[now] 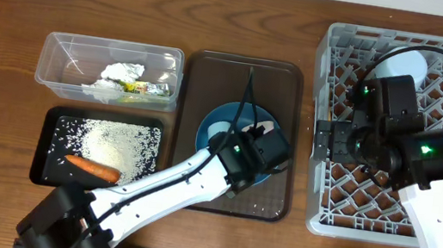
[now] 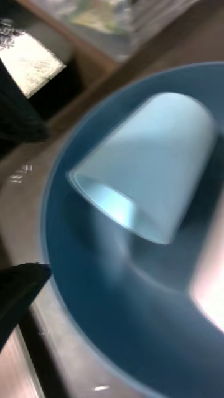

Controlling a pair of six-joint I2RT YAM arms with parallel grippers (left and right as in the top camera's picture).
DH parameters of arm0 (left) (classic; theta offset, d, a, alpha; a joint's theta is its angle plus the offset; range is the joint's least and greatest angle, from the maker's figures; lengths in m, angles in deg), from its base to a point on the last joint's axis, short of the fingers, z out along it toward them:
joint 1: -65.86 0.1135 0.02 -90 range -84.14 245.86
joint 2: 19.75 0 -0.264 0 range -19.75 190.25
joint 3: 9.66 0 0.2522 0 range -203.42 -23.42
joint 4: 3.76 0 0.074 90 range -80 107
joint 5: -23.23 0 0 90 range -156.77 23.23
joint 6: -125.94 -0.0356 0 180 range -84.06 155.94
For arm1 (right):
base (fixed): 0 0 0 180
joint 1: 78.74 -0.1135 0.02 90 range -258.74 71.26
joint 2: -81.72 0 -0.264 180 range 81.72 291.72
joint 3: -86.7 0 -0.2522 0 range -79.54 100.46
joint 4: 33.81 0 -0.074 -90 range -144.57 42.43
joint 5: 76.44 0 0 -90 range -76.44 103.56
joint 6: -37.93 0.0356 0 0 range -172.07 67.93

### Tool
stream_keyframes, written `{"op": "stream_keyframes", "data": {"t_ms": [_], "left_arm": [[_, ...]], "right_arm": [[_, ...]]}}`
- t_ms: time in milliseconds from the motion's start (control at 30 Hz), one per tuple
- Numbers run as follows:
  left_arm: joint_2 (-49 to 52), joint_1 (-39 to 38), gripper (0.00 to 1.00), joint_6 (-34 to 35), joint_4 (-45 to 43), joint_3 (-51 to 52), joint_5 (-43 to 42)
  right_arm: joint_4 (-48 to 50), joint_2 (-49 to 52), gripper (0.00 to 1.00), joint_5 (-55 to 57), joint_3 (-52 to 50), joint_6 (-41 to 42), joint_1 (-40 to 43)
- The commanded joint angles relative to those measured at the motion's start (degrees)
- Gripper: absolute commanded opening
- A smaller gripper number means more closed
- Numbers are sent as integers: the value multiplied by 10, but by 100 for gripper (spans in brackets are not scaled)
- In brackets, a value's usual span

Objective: Sort waste into correct bins and load items into the dishwasher rack

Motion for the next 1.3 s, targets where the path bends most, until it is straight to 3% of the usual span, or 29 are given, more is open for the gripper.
{"op": "stream_keyframes", "data": {"t_ms": [0, 167, 567, 633, 767, 1267], "left_arm": [[-3, 7, 64, -20, -39, 35, 37], [-2, 27, 64, -20, -99, 70, 70], [-2, 76, 57, -19, -157, 70, 41], [-2, 76, 52, -20, -161, 70, 42], [-2, 76, 34, -19, -165, 70, 42], [-2, 76, 27, -20, -177, 70, 46]], "right_arm": [[0, 1, 99, 1, 2, 6, 2], [0, 1, 99, 1, 2, 6, 2], [0, 1, 99, 1, 2, 6, 2], [0, 1, 99, 1, 2, 6, 2], [0, 1, 99, 1, 2, 6, 2], [0, 1, 99, 1, 2, 6, 2]]}}
